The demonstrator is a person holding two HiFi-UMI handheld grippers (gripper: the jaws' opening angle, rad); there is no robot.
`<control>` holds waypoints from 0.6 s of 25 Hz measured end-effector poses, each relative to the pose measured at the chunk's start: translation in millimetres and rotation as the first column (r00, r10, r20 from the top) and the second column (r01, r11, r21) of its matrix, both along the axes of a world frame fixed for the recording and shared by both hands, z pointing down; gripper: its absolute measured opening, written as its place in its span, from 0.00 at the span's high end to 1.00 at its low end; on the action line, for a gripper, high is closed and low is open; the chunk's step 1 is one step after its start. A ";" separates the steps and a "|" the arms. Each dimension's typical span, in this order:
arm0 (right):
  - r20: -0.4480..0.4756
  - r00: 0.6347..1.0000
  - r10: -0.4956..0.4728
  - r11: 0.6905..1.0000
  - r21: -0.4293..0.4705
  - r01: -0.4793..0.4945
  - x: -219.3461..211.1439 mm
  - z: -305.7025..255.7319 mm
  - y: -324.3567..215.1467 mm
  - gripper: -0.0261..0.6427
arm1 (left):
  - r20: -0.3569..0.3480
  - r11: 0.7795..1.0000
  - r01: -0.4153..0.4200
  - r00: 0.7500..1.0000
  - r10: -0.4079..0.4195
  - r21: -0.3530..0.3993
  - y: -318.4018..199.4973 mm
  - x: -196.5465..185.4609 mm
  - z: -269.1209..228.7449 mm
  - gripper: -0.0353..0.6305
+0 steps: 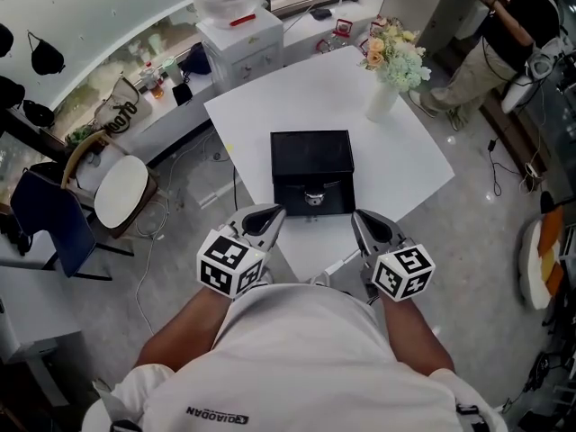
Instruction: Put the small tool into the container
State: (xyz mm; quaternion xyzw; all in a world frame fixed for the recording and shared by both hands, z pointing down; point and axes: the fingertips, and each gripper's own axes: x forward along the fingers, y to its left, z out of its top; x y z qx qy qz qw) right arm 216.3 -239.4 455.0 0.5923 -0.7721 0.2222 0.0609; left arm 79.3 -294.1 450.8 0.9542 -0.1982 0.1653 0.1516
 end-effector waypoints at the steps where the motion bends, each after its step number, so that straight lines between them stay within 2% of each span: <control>1: 0.004 1.000 0.000 1.000 0.001 0.000 1.1 1.0 0.8 0.95 | -0.002 1.000 0.001 1.000 -0.001 0.001 0.1 0.7 -0.7 0.93; 6: 0.061 0.998 -0.008 1.000 -0.011 0.009 1.3 5.9 1.9 0.95 | -0.002 1.000 0.005 1.000 -0.005 0.000 0.0 1.7 0.2 0.93; 15: 0.042 0.998 -0.042 0.999 -0.009 0.042 -5.1 5.7 3.1 0.95 | 0.003 1.000 0.013 1.000 -0.013 0.002 1.7 2.1 -0.7 0.94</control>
